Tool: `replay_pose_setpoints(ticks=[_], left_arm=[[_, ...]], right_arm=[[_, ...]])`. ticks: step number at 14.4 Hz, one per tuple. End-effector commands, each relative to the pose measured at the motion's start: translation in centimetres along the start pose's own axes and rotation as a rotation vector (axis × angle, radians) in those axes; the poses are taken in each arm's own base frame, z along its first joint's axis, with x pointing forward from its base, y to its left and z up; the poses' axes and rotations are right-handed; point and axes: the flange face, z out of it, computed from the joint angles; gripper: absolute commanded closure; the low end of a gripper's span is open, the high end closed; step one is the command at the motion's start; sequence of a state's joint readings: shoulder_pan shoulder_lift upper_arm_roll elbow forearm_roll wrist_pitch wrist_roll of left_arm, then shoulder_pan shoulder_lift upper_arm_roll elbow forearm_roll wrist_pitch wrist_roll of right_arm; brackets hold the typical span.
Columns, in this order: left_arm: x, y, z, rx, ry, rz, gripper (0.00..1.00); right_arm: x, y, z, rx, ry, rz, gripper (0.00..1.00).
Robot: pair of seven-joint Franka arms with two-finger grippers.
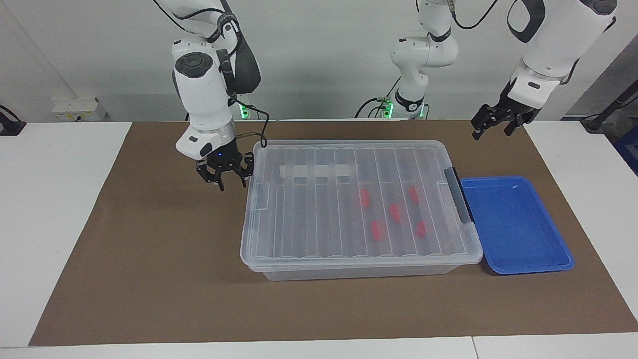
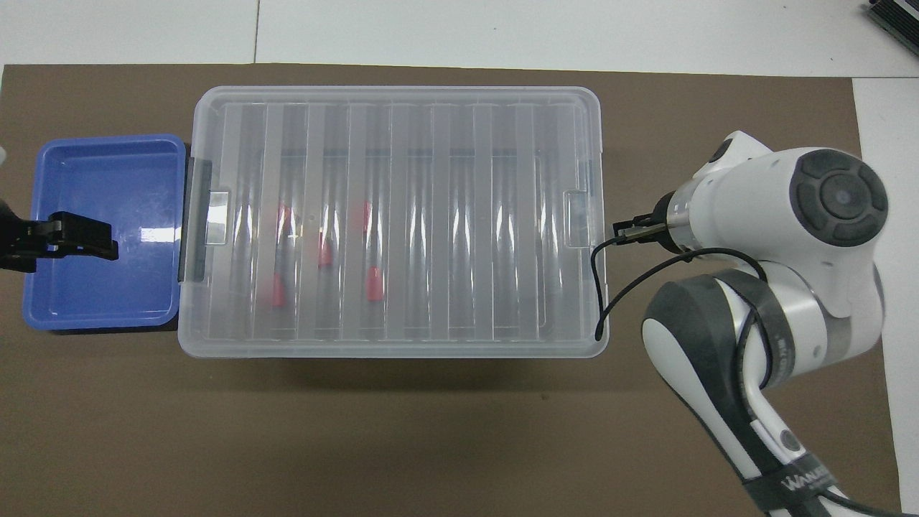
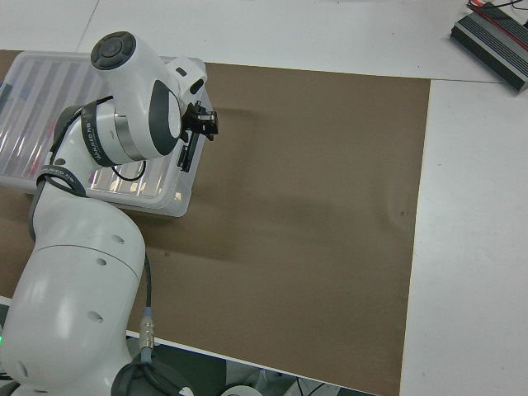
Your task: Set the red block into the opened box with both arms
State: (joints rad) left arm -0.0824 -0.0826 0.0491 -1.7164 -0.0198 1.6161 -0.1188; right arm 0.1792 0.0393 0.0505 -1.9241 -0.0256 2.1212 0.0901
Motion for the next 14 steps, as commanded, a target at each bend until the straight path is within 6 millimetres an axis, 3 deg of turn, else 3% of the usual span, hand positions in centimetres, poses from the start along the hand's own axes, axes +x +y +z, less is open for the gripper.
replay_pose_setpoints(ticks=[1,8,11,14], left_arm=[[-0.5,-0.3,-0.4,-0.009,-0.003,-0.002,0.0],[-0.5,-0.3,-0.4,-0.009,-0.003,-0.002,0.0],[-0.5,-0.3,-0.4,-0.009,-0.003,-0.002,0.0],[-0.5,-0.3,-0.4,-0.009,-0.003,-0.002,0.0]], right_arm=[[-0.7,3.7,-2.7,-0.003,0.01,0.085,0.03],[-0.4,9.3,-10.6,-0.027,-0.037,0.247,0.02],[0.9,10.0,-15.3,-0.043,-0.048,0.254,0.01],[1.0,10.5,-16.6,-0.043,-0.105,0.265,0.01]])
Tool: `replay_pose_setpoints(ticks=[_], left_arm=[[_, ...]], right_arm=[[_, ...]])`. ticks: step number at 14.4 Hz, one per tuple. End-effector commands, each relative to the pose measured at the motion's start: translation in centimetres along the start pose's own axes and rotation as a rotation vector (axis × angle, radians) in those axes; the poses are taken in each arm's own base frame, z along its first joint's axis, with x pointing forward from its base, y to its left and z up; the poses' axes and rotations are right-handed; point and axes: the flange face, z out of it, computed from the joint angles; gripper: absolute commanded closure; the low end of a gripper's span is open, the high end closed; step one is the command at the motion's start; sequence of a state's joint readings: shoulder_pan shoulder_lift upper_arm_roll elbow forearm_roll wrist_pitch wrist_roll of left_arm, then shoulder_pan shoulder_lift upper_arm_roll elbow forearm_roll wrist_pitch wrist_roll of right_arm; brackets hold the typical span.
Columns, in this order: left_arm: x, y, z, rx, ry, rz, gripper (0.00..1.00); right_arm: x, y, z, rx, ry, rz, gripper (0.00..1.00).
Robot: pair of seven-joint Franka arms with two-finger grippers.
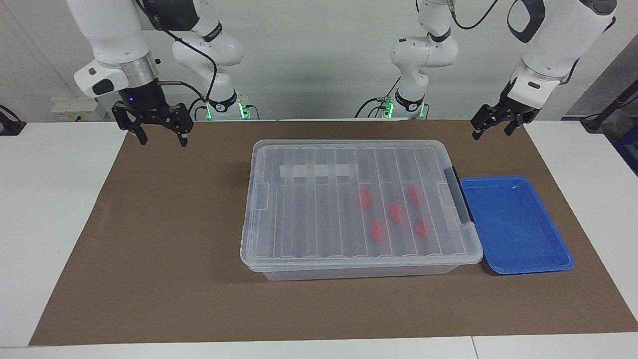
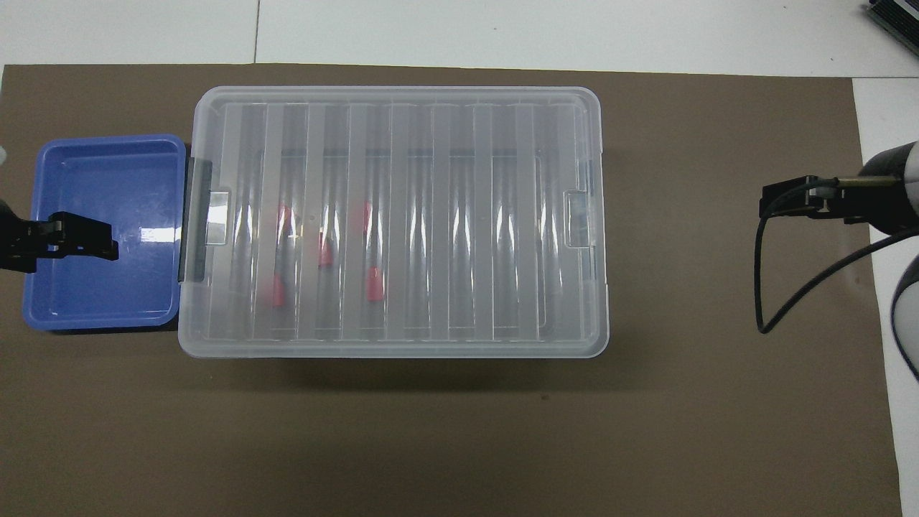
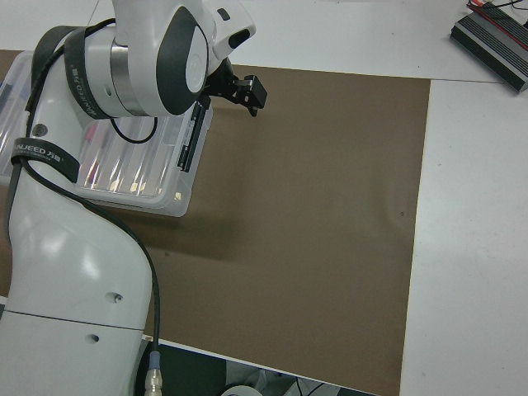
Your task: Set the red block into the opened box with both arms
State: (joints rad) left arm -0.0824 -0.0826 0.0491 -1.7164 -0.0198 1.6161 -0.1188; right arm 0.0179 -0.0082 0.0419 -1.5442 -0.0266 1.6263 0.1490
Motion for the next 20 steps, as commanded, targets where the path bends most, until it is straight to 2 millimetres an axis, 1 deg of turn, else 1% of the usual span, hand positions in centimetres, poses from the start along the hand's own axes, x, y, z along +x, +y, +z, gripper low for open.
replay_pose_setpoints(ticks=[1,2,5,6,10,20], left_arm=[[-0.5,-0.3,-0.4,-0.009,-0.003,-0.002,0.0],[-0.5,-0.3,-0.4,-0.009,-0.003,-0.002,0.0],[-0.5,-0.3,-0.4,-0.009,-0.003,-0.002,0.0],[-0.5,-0.3,-0.4,-0.009,-0.003,-0.002,0.0],[-0.5,-0.3,-0.4,-0.009,-0.003,-0.002,0.0],[-0.5,-0.3,-0.4,-0.009,-0.003,-0.002,0.0]], right_arm=[[0.5,0.4,0.1,-0.008,-0.064,0.031,0.0],[0.1,1.1,0.4,-0.01,-0.088,0.043,0.0],[-0.7,1.9,1.2,-0.009,-0.109,0.056,0.0],[-0.8,1.9,1.6,-0.009,-0.119,0.056,0.0],[-0.9,1.5,1.5,-0.008,-0.111,0.038,0.0],[-1.1,1.5,1.7,-0.009,-0.12,0.05,0.0]])
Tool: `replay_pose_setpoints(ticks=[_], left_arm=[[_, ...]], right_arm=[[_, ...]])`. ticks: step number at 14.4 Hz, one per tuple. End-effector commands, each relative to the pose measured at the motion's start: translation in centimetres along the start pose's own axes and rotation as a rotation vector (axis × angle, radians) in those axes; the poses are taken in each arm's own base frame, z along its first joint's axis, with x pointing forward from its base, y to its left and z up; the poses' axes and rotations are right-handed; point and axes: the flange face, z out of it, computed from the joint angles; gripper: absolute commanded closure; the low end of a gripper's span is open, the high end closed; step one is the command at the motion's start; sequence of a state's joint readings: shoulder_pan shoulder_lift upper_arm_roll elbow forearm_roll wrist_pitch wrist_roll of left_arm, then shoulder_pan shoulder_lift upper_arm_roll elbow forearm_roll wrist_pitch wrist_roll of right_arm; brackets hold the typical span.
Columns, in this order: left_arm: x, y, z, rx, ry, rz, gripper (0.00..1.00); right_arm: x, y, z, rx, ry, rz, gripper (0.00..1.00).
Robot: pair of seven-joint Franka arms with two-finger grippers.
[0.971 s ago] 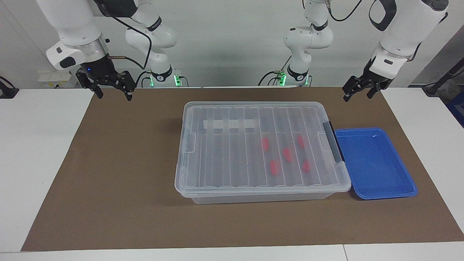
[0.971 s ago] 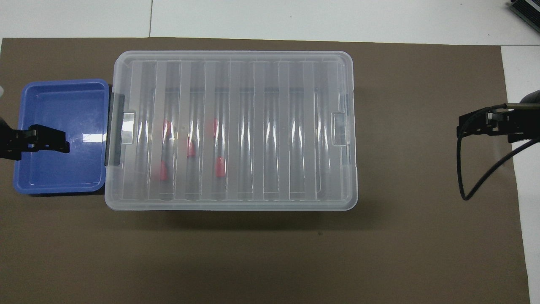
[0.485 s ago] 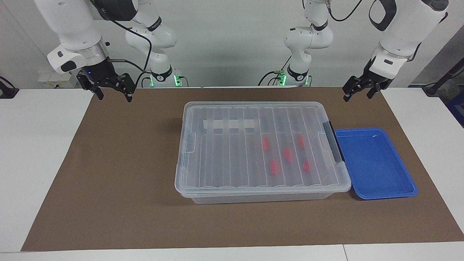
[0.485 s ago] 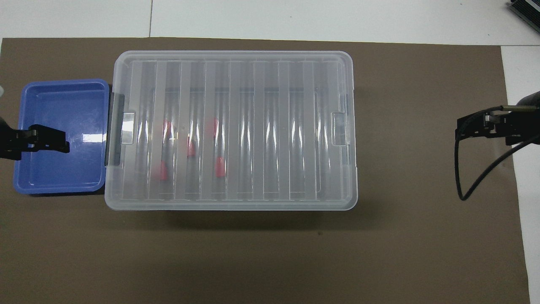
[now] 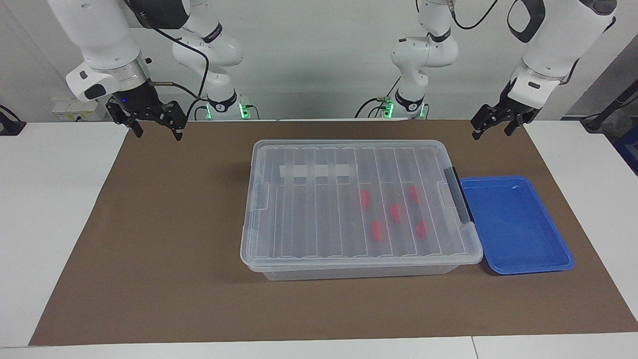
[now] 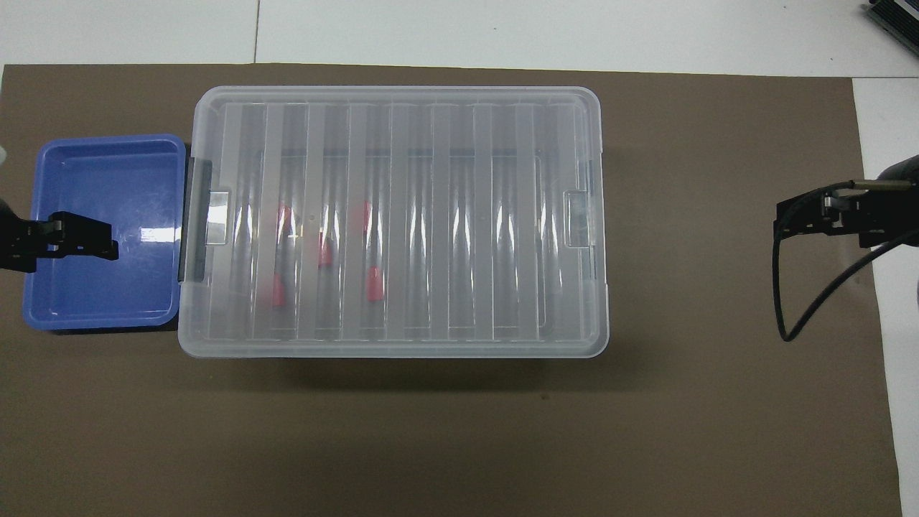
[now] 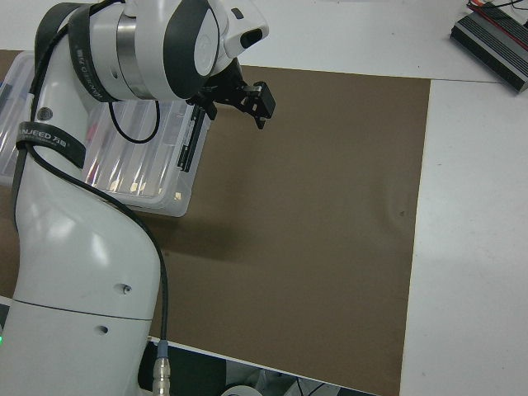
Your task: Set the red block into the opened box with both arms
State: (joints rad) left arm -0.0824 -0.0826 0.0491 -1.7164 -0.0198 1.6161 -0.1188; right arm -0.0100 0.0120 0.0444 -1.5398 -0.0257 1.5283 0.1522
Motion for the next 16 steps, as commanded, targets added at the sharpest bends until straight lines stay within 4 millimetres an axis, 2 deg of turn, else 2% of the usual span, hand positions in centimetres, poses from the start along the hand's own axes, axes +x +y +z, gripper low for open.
replay_pose_setpoints(ticks=[1,16], left_arm=[[-0.54,-0.35,-0.37,-0.009,-0.003,-0.002,0.0],[-0.54,-0.35,-0.37,-0.009,-0.003,-0.002,0.0]], right_arm=[[-0.75,0.0,0.02,0.008,-0.007,0.02,0.0],[-0.52,0.22,-0.08,0.011,0.006,0.014,0.0]])
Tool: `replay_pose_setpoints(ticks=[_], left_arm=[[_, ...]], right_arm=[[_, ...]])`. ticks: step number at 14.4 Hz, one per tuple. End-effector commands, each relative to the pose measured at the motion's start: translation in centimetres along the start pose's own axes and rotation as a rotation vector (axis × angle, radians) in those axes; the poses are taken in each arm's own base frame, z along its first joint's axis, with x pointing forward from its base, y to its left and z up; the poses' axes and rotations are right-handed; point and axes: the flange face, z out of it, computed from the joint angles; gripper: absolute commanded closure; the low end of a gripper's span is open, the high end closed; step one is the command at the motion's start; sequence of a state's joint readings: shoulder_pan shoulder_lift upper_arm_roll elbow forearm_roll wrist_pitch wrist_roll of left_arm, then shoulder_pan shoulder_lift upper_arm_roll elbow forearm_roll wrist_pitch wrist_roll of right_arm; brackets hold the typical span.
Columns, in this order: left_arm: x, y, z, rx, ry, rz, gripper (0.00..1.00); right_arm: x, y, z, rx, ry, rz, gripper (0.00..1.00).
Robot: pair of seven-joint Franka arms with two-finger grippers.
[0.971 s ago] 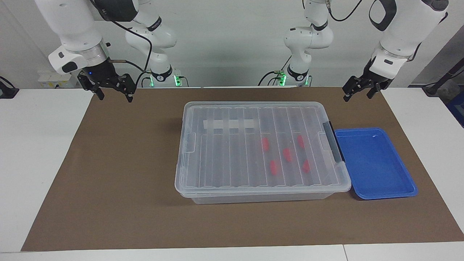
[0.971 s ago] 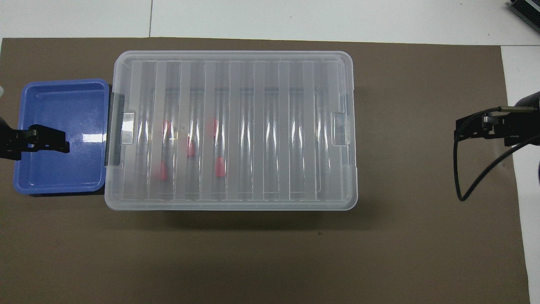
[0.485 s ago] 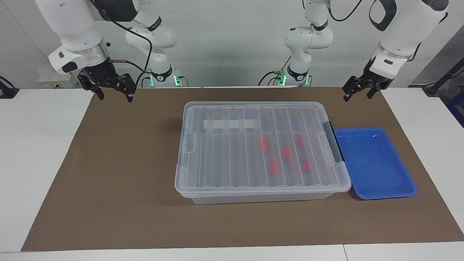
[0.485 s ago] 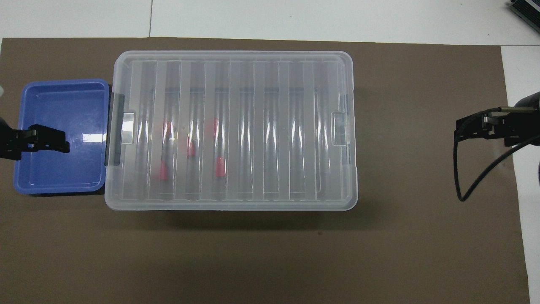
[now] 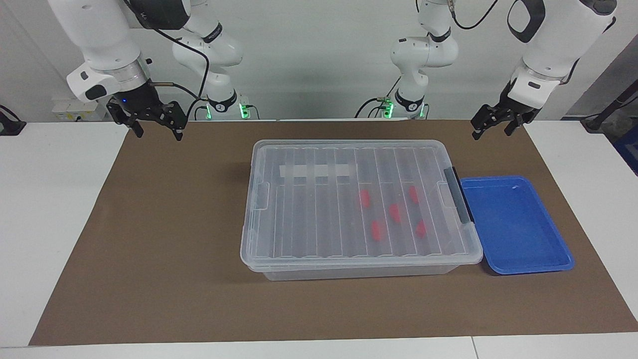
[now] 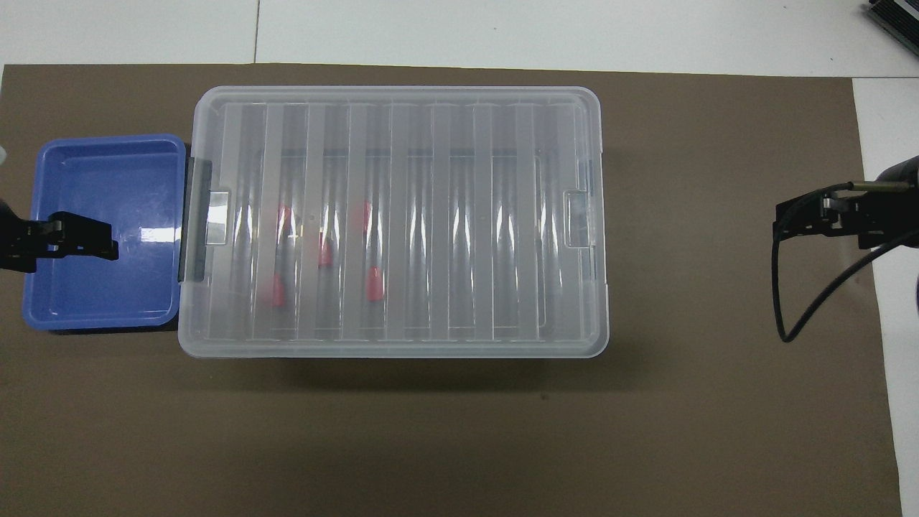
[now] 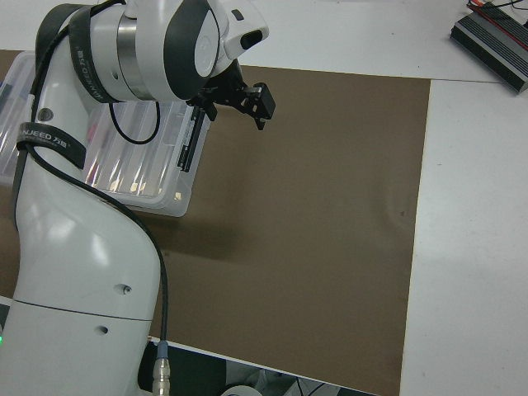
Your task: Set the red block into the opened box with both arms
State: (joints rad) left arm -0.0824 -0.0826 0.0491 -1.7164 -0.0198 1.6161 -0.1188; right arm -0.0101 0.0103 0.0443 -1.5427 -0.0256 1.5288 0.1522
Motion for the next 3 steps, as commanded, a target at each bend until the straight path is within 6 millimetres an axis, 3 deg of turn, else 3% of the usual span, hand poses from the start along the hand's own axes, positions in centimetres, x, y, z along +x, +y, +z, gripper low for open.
replay_pose_setpoints(ticks=[1,3], left_arm=[[-0.54,-0.35,-0.37,-0.009,-0.003,-0.002,0.0],[-0.54,-0.35,-0.37,-0.009,-0.003,-0.002,0.0]], right_arm=[[-0.48,0.3,-0.11,0.01,0.006,0.014,0.0],[-0.48,0.22,-0.12,0.011,0.007,0.014,0.0]])
